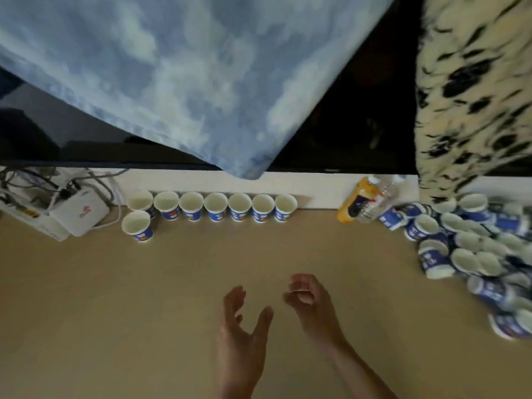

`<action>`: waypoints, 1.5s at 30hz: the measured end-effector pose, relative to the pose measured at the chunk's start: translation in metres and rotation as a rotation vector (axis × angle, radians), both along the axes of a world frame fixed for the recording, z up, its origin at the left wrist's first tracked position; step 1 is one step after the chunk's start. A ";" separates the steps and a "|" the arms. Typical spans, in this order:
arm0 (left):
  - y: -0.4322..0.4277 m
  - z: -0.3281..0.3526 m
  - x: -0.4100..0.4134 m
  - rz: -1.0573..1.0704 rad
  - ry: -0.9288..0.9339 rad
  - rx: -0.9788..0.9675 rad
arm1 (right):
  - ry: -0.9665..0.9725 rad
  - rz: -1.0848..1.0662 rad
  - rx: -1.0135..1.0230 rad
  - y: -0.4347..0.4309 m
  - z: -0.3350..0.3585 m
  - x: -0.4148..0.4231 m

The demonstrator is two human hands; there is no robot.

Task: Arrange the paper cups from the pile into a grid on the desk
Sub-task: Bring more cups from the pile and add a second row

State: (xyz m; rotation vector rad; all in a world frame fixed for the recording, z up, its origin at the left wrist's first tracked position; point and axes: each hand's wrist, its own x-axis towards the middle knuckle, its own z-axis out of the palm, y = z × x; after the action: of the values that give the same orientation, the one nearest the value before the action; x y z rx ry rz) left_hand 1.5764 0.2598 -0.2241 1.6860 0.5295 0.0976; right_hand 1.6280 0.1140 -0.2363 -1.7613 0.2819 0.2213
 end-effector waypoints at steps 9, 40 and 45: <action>-0.141 0.039 -0.009 -0.265 -0.052 0.088 | -0.064 -0.220 0.072 -0.143 0.017 -0.025; -0.473 0.045 -0.046 -0.316 0.025 0.149 | 0.070 -0.153 -0.883 -0.555 -0.092 -0.050; -0.486 0.036 -0.050 -0.363 0.091 0.144 | 0.006 -0.149 -0.832 -0.556 -0.089 -0.059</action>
State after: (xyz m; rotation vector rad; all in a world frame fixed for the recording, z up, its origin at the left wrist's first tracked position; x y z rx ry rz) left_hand 1.5261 -0.2266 -0.1879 1.9088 0.2814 -0.2100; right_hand 1.5693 -0.4421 -0.3250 -2.5437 0.5624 -0.0114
